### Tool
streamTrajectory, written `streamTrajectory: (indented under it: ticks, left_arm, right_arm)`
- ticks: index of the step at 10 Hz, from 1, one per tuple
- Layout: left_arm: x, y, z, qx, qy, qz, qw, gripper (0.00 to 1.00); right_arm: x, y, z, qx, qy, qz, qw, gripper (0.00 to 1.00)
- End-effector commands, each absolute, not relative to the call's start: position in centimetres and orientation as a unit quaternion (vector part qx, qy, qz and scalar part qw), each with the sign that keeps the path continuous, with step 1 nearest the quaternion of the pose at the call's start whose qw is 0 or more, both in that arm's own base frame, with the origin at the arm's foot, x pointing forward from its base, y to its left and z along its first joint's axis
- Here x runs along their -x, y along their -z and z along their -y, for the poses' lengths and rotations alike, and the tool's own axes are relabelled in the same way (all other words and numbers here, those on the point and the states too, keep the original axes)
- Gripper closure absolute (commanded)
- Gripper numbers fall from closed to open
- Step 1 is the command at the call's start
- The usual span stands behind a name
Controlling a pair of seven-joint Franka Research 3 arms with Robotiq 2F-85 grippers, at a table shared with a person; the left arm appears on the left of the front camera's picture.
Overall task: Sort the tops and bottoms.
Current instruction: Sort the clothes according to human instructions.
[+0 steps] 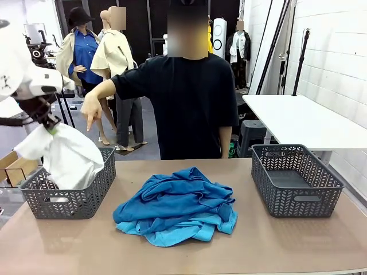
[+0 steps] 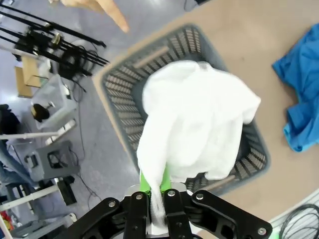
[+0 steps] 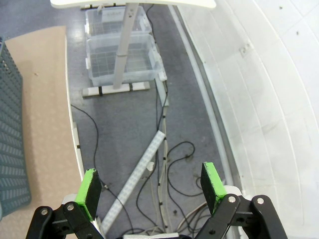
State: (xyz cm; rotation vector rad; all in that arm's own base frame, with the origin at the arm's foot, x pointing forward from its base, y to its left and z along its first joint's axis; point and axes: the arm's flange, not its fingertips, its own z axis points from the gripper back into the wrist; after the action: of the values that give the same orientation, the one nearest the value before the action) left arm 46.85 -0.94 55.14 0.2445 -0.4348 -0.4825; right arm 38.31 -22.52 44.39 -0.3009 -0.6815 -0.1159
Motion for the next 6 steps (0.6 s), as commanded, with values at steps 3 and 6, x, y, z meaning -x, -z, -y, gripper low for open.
streamTrajectory:
  ticks: [3, 6]
  left_arm:
    - [-45.7, -48.5, 1.3, -0.03, 0.236, 0.173, 0.956, 1.0]
    - [-45.4, -47.2, 2.0, -0.028, 0.225, 0.157, 0.961, 1.0]
  right_arm:
    - [-38.3, -44.3, 22.5, 0.148, 0.053, 0.33, 0.931, 0.0]
    - [-38.3, -44.3, 22.5, 0.148, 0.053, 0.33, 0.931, 0.0]
